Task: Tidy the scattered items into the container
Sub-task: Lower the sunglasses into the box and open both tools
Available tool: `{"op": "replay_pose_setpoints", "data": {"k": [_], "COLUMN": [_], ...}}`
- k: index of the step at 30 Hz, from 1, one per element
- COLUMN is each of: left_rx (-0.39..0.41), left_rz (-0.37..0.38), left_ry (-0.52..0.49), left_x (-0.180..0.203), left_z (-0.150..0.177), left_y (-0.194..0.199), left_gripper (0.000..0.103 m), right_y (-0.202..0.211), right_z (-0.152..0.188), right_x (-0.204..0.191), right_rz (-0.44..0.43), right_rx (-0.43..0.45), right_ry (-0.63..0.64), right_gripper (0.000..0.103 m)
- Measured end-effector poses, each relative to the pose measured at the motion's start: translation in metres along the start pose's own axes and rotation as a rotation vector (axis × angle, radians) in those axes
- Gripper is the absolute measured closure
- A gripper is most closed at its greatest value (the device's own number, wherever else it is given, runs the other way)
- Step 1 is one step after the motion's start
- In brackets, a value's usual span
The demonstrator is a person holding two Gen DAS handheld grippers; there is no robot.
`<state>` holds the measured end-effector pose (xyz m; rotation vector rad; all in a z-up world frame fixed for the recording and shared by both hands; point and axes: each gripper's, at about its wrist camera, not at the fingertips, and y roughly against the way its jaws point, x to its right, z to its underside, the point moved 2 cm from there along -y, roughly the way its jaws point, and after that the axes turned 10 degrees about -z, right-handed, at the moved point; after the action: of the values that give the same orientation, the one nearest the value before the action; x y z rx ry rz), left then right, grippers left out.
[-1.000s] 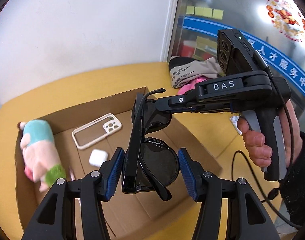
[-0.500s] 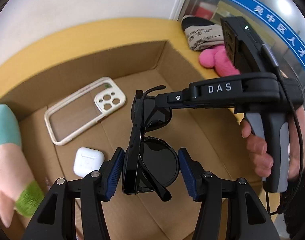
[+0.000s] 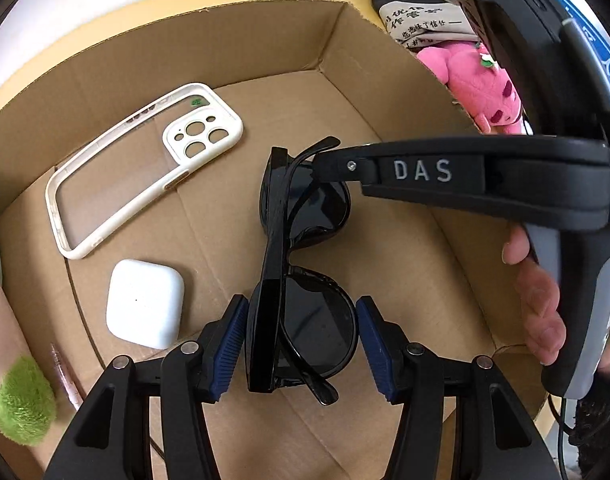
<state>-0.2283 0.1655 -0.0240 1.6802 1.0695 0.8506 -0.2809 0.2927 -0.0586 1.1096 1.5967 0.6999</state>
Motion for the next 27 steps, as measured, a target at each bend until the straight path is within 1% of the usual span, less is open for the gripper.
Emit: {"op": "replay_pose_setpoints", "data": {"k": [3,4,5,6,8,9,10,11,12,13,14,16,17,18,20,22,25,27], "left_rx": [0.012,0.018,0.032,0.046,0.084,0.105,0.129,0.166,0.2,0.24,0.284,0.351,0.388,0.429,0.471,0.51,0.527,0.538], "left_rz": [-0.011,-0.013,-0.019,-0.026,-0.035,-0.042,-0.052,-0.064,-0.077,-0.107,-0.146,-0.21,-0.241,-0.268,-0.282,-0.29,-0.291,-0.316], "left_ry": [0.013,0.012,0.011,0.013,0.016,0.016,0.017,0.019,0.019,0.019,0.017,0.018,0.028,0.052,0.101,0.181,0.266,0.321], "left_x": [0.0,0.001,0.001,0.001,0.003,0.004,0.004,0.005,0.004,0.004,0.003,-0.003,-0.005,-0.007,-0.015,-0.022,-0.033,-0.041], "left_z": [0.005,0.007,0.01,0.013,0.022,0.027,0.033,0.042,0.049,0.058,0.07,0.078,0.088,0.106,0.119,0.146,0.172,0.186], "left_y": [0.006,0.009,0.015,0.021,0.038,0.047,0.057,0.071,0.082,0.094,0.104,0.116,0.124,0.135,0.143,0.149,0.145,0.139], "left_gripper": [0.043,0.038,0.036,0.033,0.032,0.03,0.027,0.025,0.021,0.018,0.017,0.008,0.006,0.005,0.002,0.001,0.0,0.0], "right_y": [0.005,0.009,0.013,0.021,0.039,0.048,0.059,0.071,0.083,0.096,0.107,0.129,0.136,0.143,0.146,0.142,0.128,0.117], "right_z": [0.003,0.005,0.007,0.011,0.019,0.024,0.031,0.039,0.049,0.06,0.069,0.098,0.11,0.128,0.155,0.183,0.213,0.225], "right_x": [0.002,0.002,0.002,0.002,-0.002,-0.005,-0.008,-0.012,-0.016,-0.021,-0.029,-0.044,-0.051,-0.057,-0.068,-0.073,-0.071,-0.072], "right_rz": [-0.012,-0.018,-0.021,-0.025,-0.044,-0.053,-0.061,-0.068,-0.076,-0.084,-0.09,-0.098,-0.101,-0.105,-0.097,-0.037,0.011,0.056], "right_rx": [0.018,0.025,0.031,0.043,0.073,0.092,0.115,0.139,0.165,0.193,0.216,0.269,0.294,0.325,0.362,0.393,0.392,0.4], "right_ry": [-0.006,-0.005,-0.001,0.01,0.034,0.047,0.062,0.079,0.098,0.119,0.139,0.187,0.201,0.216,0.239,0.258,0.261,0.277], "right_gripper": [0.095,0.091,0.085,0.081,0.068,0.064,0.056,0.041,0.036,0.033,0.033,0.032,0.03,0.029,0.028,0.028,0.028,0.027]}}
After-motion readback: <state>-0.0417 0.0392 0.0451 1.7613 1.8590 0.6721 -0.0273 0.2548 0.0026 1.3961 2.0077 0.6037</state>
